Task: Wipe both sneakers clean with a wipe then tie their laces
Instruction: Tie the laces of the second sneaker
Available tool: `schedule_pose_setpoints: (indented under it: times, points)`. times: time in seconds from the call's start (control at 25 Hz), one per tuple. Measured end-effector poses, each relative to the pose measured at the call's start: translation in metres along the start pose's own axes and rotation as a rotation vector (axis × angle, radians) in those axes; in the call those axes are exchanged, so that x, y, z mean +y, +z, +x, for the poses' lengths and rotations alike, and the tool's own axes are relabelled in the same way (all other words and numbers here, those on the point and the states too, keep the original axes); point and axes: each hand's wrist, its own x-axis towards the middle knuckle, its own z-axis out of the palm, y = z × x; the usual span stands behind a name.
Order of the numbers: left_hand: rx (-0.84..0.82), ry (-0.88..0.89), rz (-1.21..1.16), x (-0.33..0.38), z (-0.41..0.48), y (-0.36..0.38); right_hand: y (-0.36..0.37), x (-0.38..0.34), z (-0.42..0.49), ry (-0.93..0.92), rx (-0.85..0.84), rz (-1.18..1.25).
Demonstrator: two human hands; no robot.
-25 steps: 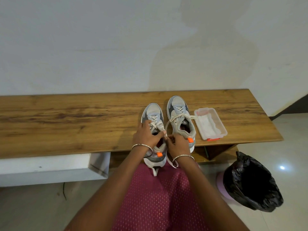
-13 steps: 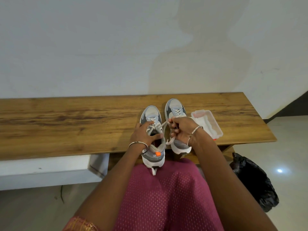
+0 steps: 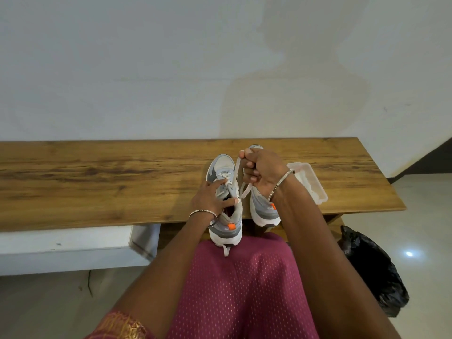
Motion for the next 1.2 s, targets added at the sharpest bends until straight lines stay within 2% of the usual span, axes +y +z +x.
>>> schedule_pose_setpoints:
  times: [0.16,0.28,0.4,0.48,0.56,0.6,0.68,0.76,0.84,0.96,1.08,1.2]
  points:
    - [-0.012,0.018,0.069,0.002,0.0,-0.002,-0.004,0.012,0.004,-0.051,0.05,-0.009]
    - [-0.065,-0.013,0.087,0.007,-0.002,-0.015,-0.017,0.031,0.013,-0.091,0.223,-0.145]
    - [-0.16,-0.119,0.312,0.021,0.004,-0.043,-0.024,0.072,0.02,-0.075,0.401,-0.319]
    - [-0.259,-0.164,0.355,0.033,0.009,-0.061,-0.018,0.097,0.025,-0.033,0.426,-0.618]
    - [-0.344,-0.181,0.339,0.046,0.01,-0.072,-0.007,0.114,0.028,0.025,0.383,-0.955]
    - [-0.343,-0.159,0.363,0.051,0.012,-0.075,-0.001,0.115,0.028,0.044,0.373,-1.013]
    - [-0.274,-0.125,0.4,0.058,0.016,-0.08,0.006,0.112,0.033,0.022,0.39,-0.997]
    - [-0.181,-0.13,0.352,0.063,0.018,-0.085,0.005,0.105,0.041,-0.004,0.404,-0.946]
    - [-0.162,-0.129,0.271,0.065,0.02,-0.086,0.004,0.102,0.044,0.022,0.388,-0.928]
    - [-0.239,-0.2,0.061,0.074,0.014,-0.081,0.01,0.112,0.042,0.056,0.391,-0.933]
    - [-0.286,-0.234,-0.013,0.081,0.01,-0.08,0.026,0.125,0.044,0.031,0.452,-1.008]
    - [-0.37,-0.26,-0.076,0.086,0.004,-0.084,0.034,0.127,0.05,0.045,0.537,-0.968]
